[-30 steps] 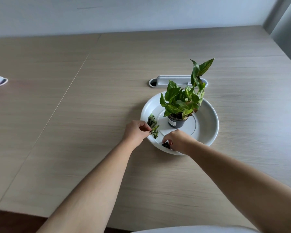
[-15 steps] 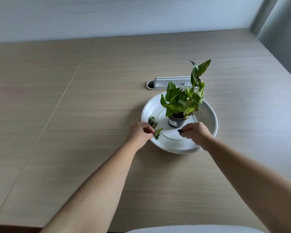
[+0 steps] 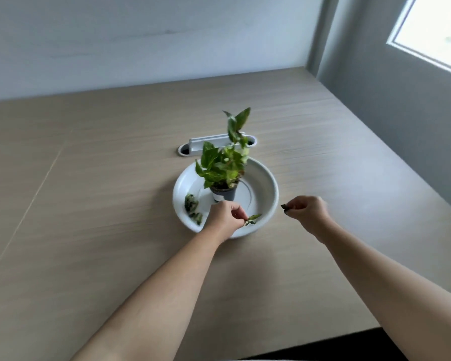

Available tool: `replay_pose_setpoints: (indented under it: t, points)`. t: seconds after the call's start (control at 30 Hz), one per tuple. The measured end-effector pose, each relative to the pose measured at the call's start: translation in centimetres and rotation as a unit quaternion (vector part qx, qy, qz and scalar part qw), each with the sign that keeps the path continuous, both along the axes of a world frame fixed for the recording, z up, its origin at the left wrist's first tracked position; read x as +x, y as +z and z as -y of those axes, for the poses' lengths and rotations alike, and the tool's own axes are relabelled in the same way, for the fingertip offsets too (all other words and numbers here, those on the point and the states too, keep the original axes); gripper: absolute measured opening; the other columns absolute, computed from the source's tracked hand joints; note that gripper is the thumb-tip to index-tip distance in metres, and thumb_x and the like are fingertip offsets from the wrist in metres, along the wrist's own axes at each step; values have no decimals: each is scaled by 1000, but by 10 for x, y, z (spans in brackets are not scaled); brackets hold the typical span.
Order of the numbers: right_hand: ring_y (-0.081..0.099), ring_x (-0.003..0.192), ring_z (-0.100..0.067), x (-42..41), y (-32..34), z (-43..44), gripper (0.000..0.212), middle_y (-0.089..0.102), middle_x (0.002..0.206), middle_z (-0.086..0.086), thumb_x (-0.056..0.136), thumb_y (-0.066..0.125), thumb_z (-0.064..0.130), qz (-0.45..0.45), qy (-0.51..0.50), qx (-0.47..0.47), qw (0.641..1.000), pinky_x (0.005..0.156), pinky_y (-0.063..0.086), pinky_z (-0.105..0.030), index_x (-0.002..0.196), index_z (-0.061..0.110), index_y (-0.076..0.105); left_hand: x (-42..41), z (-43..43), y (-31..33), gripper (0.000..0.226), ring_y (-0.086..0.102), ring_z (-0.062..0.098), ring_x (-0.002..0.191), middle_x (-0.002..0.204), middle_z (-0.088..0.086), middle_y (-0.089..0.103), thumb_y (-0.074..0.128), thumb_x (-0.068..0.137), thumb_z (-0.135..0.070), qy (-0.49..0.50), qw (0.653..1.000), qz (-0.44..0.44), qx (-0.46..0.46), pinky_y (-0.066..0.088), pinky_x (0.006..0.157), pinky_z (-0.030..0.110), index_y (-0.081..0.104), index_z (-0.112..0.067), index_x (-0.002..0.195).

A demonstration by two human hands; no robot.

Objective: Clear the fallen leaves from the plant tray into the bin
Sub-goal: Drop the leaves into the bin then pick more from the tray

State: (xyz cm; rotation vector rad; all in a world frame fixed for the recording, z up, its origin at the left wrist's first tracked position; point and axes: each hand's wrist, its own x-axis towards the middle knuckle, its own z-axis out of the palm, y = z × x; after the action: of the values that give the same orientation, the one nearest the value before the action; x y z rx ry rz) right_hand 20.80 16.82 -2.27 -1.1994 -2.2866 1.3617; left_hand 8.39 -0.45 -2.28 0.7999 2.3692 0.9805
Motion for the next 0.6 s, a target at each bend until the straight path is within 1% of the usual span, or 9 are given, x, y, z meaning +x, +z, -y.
replay_pose_setpoints:
  t: [0.03, 0.1, 0.17, 0.23, 0.3, 0.33, 0.43, 0.5, 0.6]
  points:
    - [44, 51, -9, 19, 2, -11, 8, 61, 63, 1, 74, 73, 8, 1, -13, 4, 1000, 40, 34, -17, 75, 16, 72, 13, -14, 4, 13, 59, 8, 66, 70, 0, 68, 67, 73, 0, -15, 1000, 1, 5, 45, 60, 10, 75, -11, 76]
    - [44, 51, -9, 64, 5, -34, 8, 61, 64, 1, 75, 71, 9, 11, -38, 10, 999, 42, 32, -19, 75, 18, 71, 42, -45, 12, 15, 59, 10, 66, 70, 2, 68, 65, 72, 1, -47, 999, 3, 12, 46, 62, 18, 75, -11, 76]
    - [47, 54, -11, 125, 7, -62, 8, 63, 66, -1, 75, 71, 9, 16, -80, 13, 997, 46, 32, -20, 75, 17, 71, 82, -83, 20, 17, 58, 10, 65, 69, 2, 68, 64, 72, 1, -85, 996, 5, 18, 45, 61, 19, 75, -11, 75]
    - [53, 64, -16, 189, 7, -91, 10, 64, 70, -6, 75, 72, 8, 22, -131, 18, 991, 50, 35, -20, 73, 18, 70, 126, -121, 25, 18, 57, 9, 61, 63, -1, 65, 63, 71, 2, -119, 992, 4, 27, 44, 58, 15, 75, -11, 74]
    - [54, 71, -18, 263, 8, -119, 11, 64, 72, -8, 74, 73, 6, 23, -195, 12, 980, 53, 36, -19, 73, 16, 69, 180, -164, 30, 17, 54, 3, 56, 59, -7, 62, 64, 71, 1, -168, 985, -1, 26, 38, 50, 5, 75, -11, 75]
    - [55, 72, -18, 300, 7, -131, 9, 64, 72, -8, 74, 73, 5, 28, -225, 9, 974, 54, 36, -17, 75, 14, 71, 209, -186, 31, 17, 53, 1, 55, 58, -9, 61, 64, 71, 1, -197, 980, -5, 23, 36, 47, 1, 75, -11, 75]
    - [58, 74, -17, 397, 0, -159, 10, 68, 74, -9, 71, 75, 4, 52, -282, 17, 958, 55, 36, -12, 80, 9, 75, 292, -243, 30, 15, 52, 0, 55, 59, -10, 59, 65, 72, 2, -269, 963, -7, 18, 36, 45, 1, 75, -9, 75]
    - [59, 73, -17, 461, -4, -172, 10, 67, 72, -8, 70, 75, 4, 63, -317, 14, 946, 49, 34, -3, 79, 8, 75, 352, -277, 24, 16, 51, 2, 55, 59, -7, 60, 66, 71, 3, -314, 949, -20, 19, 38, 50, 7, 75, -9, 75]
    - [58, 72, -17, 543, -14, -177, 10, 65, 70, -7, 70, 74, 3, 65, -383, -3, 921, 49, 34, 3, 78, 7, 74, 430, -312, 13, 16, 55, 10, 61, 65, 3, 64, 67, 68, 4, -384, 922, -41, 14, 41, 57, 17, 75, -9, 74]
